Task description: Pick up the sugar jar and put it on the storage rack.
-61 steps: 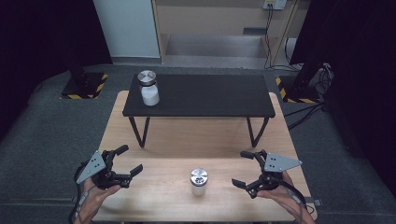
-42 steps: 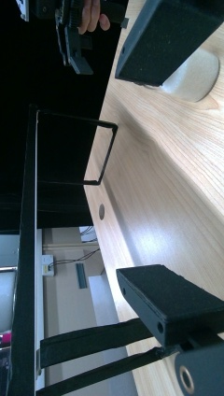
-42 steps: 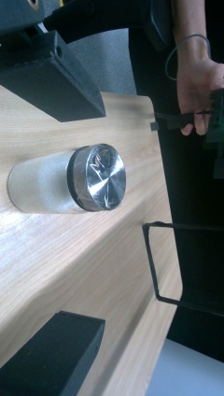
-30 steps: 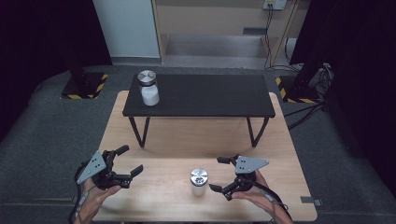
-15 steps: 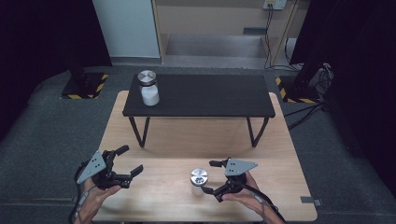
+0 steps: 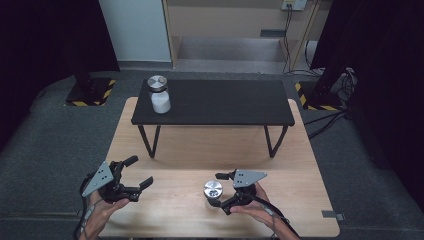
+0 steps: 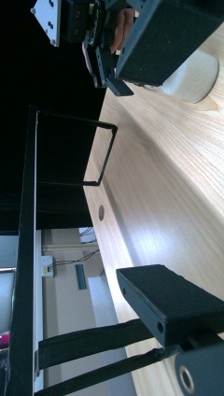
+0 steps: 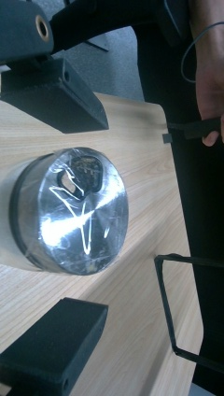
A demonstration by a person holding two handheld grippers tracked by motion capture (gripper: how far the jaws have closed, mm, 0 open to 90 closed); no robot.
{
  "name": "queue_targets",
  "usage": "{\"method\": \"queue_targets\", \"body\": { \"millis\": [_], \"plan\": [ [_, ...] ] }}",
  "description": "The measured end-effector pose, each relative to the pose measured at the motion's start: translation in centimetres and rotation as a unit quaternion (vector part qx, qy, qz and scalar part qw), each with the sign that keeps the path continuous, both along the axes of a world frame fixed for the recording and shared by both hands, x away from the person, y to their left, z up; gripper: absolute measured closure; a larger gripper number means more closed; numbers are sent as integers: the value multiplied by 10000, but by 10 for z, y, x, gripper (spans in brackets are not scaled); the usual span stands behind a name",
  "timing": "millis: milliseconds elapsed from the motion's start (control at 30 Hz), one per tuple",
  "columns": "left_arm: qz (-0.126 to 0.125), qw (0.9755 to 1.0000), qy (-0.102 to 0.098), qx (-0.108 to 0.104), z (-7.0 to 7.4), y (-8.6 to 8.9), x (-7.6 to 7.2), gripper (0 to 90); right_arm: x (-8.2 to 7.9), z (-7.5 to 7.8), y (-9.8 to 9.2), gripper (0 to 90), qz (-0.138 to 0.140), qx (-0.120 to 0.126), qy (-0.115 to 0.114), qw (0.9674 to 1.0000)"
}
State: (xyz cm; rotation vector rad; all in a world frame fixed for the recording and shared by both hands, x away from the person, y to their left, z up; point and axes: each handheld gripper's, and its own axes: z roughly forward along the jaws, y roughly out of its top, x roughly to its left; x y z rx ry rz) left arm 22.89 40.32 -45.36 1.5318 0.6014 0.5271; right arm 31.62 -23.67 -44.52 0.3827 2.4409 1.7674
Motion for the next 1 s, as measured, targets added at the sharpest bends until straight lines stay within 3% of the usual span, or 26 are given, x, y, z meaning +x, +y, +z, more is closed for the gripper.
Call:
{"method": "queue_targets", "body": {
  "millis": [467,633,1000],
  "plan": [
    [-1,10000,1,2,0,0,0,42,5,-7,10,219,136,36,17,9999],
    [0,10000,3,4,0,0,0,42,3,-9,7,340,97,89,-28,9999],
    [2,10000,5,19,0,0,0,42,0,-8,7,349,33,82,-74,9999]
  ]
}}
